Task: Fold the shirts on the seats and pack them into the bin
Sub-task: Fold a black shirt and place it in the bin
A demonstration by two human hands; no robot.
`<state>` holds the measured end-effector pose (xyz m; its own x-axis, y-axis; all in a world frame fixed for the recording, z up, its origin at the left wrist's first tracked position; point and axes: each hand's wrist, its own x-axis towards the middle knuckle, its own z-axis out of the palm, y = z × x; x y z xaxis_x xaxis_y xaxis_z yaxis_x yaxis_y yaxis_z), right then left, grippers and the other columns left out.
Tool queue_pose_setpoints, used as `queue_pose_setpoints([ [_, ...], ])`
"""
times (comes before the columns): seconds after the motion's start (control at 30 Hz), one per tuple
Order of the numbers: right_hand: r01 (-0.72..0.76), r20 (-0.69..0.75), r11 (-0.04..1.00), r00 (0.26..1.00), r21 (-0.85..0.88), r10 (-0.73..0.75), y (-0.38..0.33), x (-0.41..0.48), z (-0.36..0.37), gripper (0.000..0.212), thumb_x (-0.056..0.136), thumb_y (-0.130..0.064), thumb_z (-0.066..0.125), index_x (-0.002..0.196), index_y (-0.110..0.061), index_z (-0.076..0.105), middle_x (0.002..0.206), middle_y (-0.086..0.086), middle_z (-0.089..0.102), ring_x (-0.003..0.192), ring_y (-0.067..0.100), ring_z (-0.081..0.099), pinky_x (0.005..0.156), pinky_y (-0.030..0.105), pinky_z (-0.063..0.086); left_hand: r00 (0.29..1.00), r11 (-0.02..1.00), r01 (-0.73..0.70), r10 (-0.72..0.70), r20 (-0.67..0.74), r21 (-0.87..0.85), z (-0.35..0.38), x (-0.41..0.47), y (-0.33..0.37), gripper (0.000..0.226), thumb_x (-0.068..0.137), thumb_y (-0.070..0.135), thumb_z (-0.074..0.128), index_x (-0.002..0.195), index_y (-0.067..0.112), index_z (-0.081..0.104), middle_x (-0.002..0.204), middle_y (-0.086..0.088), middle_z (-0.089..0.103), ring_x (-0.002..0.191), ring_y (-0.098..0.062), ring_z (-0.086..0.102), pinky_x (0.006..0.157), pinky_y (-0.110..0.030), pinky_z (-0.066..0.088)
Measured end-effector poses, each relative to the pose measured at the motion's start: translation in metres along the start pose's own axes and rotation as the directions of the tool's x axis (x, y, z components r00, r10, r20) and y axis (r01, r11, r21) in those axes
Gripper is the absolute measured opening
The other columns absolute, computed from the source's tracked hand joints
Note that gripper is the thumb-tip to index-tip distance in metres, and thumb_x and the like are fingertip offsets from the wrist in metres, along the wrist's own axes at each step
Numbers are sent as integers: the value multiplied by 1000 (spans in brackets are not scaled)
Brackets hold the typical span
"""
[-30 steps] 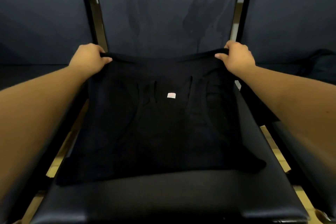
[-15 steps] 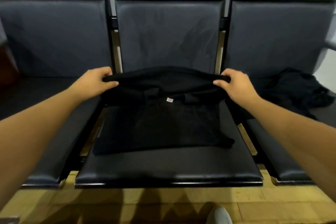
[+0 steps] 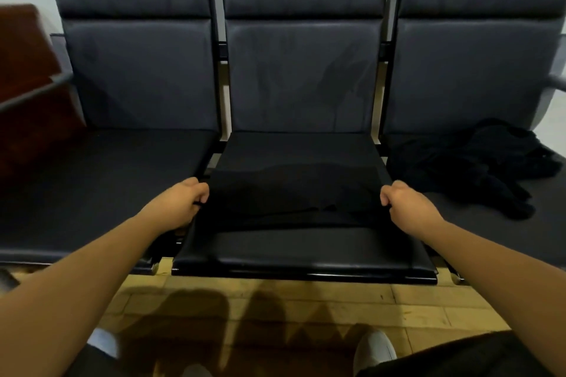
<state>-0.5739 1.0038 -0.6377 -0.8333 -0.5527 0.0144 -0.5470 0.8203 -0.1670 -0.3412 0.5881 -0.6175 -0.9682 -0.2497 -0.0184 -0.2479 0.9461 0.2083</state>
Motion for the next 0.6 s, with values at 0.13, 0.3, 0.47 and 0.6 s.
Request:
queue_pose_setpoints([
  [0.13,-58,-51,997,997,55,61,3,6,-6,24,85,6,51,86,-18,49,96,4,45,78,28,53,73,41,48,980,987,30,-61,-192,-159,-6,-2,-8,28,86,-3,62,86,24,54,93,3,50,85,-13,52,75,-27,40],
  [0.3,-45,110,998,993,-51,50,1,4,1,28,83,6,49,80,-21,46,101,6,47,79,29,54,76,40,48,995,999,-44,46,90,-21,1,-7,-18,34,87,2,66,84,33,54,95,8,50,88,-12,52,74,-19,38],
  [0.47,-50,106,984,992,-170,69,-12,6,-10,16,87,-1,55,98,-13,54,108,11,44,95,34,52,83,45,50,993,991,-50,37,108,121,2,-7,-8,18,92,25,68,106,30,59,109,7,50,104,-13,49,93,-31,43],
  [0.6,97,22,995,995,-21,-97,-36,9,-5,21,89,-15,63,110,-14,59,114,8,47,102,33,56,86,43,52,984,986,-167,169,-58,26,10,5,28,20,94,30,68,112,22,63,109,6,54,102,-12,54,91,-32,50],
])
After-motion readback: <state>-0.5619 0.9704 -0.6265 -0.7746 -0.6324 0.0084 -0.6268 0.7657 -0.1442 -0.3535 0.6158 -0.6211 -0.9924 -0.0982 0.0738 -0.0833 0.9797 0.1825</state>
